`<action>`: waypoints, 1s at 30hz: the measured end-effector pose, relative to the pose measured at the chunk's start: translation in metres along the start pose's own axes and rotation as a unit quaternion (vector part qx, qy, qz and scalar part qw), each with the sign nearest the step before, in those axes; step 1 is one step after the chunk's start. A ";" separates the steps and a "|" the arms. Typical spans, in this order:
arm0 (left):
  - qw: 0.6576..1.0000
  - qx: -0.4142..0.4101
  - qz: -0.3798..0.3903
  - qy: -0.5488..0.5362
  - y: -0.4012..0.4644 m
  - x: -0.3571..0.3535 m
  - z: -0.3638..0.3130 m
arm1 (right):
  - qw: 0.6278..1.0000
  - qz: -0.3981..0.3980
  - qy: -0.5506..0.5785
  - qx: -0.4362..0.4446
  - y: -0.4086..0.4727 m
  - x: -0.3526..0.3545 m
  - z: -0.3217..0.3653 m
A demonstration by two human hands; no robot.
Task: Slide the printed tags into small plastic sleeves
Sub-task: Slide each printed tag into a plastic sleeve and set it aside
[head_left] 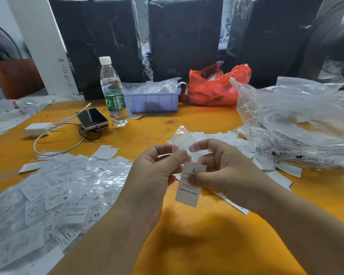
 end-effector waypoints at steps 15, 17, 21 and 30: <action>0.995 0.020 -0.063 -0.079 0.006 0.013 0.007 | 1.000 0.009 0.011 -0.013 -0.001 -0.001 0.001; 0.995 0.017 -0.064 -0.078 0.006 0.013 0.007 | 1.000 0.014 0.020 -0.007 -0.001 -0.002 0.003; 0.994 0.017 -0.070 -0.076 0.006 0.014 0.007 | 1.000 0.018 0.026 0.002 -0.003 -0.004 0.006; 0.995 0.012 -0.070 -0.069 0.005 0.012 0.009 | 1.000 0.015 0.013 0.007 -0.003 -0.005 0.006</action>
Point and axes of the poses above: each hand's wrist, its own y-axis towards the middle knuckle, its own x-axis out of the back of the hand, z = x × y, the point moved 8 cm from there along y, towards the middle knuckle, and after that the axes turned 2 degrees about y, right-handed, at the moved point
